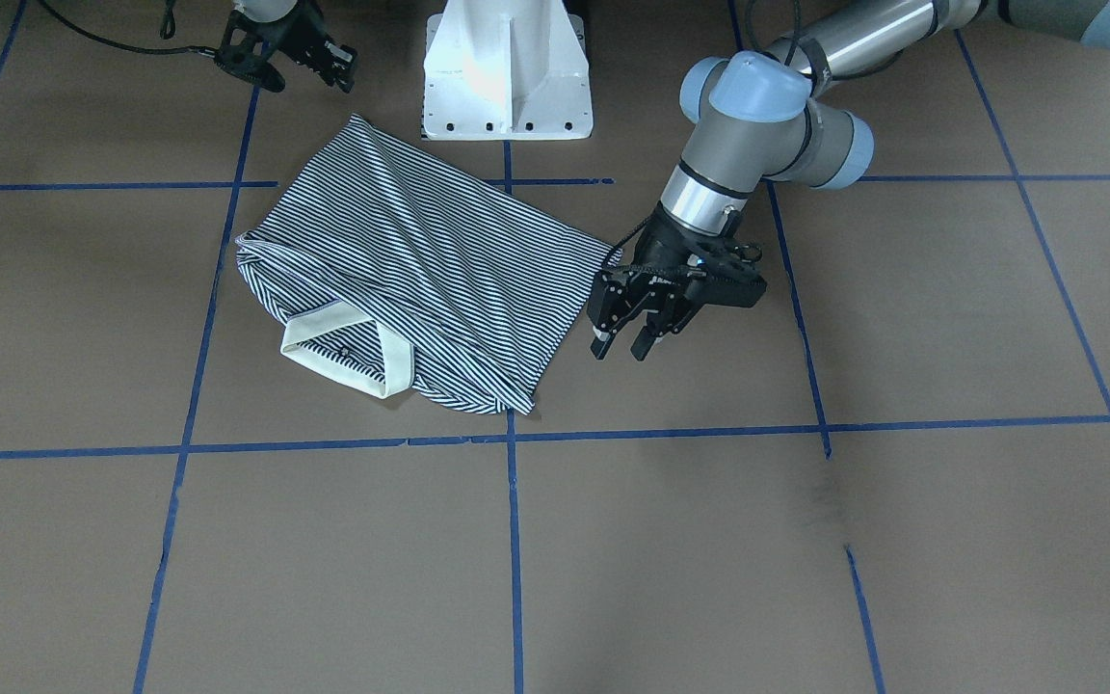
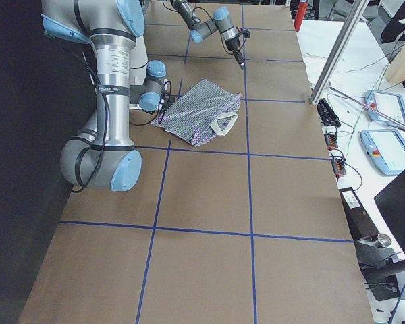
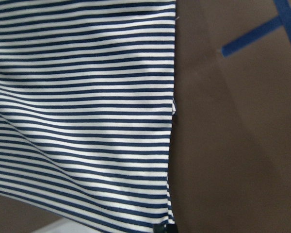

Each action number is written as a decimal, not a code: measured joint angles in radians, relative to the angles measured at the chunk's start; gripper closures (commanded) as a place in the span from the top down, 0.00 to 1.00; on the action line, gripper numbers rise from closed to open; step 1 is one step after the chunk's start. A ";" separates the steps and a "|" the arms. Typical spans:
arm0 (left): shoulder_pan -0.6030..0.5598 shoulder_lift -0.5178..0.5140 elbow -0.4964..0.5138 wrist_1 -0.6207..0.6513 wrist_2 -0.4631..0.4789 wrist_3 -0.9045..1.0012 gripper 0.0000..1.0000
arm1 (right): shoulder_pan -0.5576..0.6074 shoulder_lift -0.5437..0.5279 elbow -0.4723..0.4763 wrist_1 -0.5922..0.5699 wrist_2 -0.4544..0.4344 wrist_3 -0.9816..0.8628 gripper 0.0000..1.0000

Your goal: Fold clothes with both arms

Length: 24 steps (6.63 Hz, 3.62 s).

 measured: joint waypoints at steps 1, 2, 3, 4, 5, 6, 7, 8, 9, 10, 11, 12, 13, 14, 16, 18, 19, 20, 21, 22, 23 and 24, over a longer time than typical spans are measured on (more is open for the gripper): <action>0.017 0.064 -0.102 0.017 -0.022 -0.028 0.65 | 0.028 0.011 0.026 0.001 -0.001 0.001 1.00; 0.039 0.100 -0.169 0.053 -0.041 -0.063 0.68 | 0.089 0.035 0.050 0.001 0.002 0.001 1.00; 0.080 0.113 -0.206 0.107 -0.046 -0.114 0.69 | 0.187 0.073 0.044 0.001 0.005 -0.003 1.00; 0.139 0.113 -0.219 0.182 -0.045 -0.174 0.69 | 0.303 0.130 -0.002 0.003 0.004 -0.023 1.00; 0.210 0.105 -0.215 0.253 -0.028 -0.223 0.69 | 0.399 0.190 -0.068 0.005 0.005 -0.054 1.00; 0.257 0.096 -0.199 0.298 -0.001 -0.243 0.69 | 0.454 0.226 -0.117 0.007 0.009 -0.077 1.00; 0.277 0.084 -0.179 0.339 0.019 -0.248 0.68 | 0.477 0.241 -0.142 0.009 0.011 -0.092 1.00; 0.282 0.061 -0.158 0.373 0.036 -0.246 0.65 | 0.484 0.245 -0.150 0.010 0.011 -0.097 1.00; 0.281 0.036 -0.128 0.393 0.059 -0.241 0.63 | 0.488 0.244 -0.154 0.010 0.011 -0.099 1.00; 0.276 0.019 -0.101 0.399 0.077 -0.238 0.61 | 0.489 0.243 -0.154 0.010 0.011 -0.100 1.00; 0.268 0.014 -0.089 0.402 0.084 -0.237 0.61 | 0.489 0.243 -0.155 0.009 0.012 -0.101 1.00; 0.262 0.013 -0.083 0.402 0.086 -0.236 0.59 | 0.489 0.243 -0.155 0.009 0.012 -0.101 1.00; 0.258 0.014 -0.074 0.403 0.087 -0.236 0.59 | 0.489 0.243 -0.155 0.010 0.012 -0.101 1.00; 0.257 0.015 -0.060 0.403 0.088 -0.235 0.60 | 0.489 0.243 -0.154 0.010 0.012 -0.101 1.00; 0.256 0.014 -0.055 0.431 0.086 -0.231 0.60 | 0.490 0.245 -0.153 0.010 0.012 -0.101 1.00; 0.259 0.012 -0.061 0.474 0.085 -0.230 0.54 | 0.489 0.246 -0.152 0.010 0.011 -0.100 1.00; 0.261 0.011 -0.062 0.479 0.085 -0.230 0.06 | 0.489 0.246 -0.153 0.010 0.011 -0.099 1.00; 0.263 0.009 -0.061 0.480 0.085 -0.230 0.00 | 0.489 0.246 -0.154 0.010 0.010 -0.099 1.00; 0.263 0.006 -0.061 0.483 0.085 -0.231 0.00 | 0.489 0.246 -0.155 0.010 0.010 -0.099 1.00; 0.263 0.002 -0.069 0.497 0.085 -0.230 0.00 | 0.488 0.247 -0.155 0.010 0.009 -0.099 1.00; 0.260 -0.004 -0.090 0.534 0.086 -0.214 0.00 | 0.487 0.247 -0.156 0.010 0.008 -0.099 1.00; 0.246 -0.007 -0.107 0.569 0.087 -0.180 0.00 | 0.486 0.247 -0.156 0.010 0.007 -0.100 1.00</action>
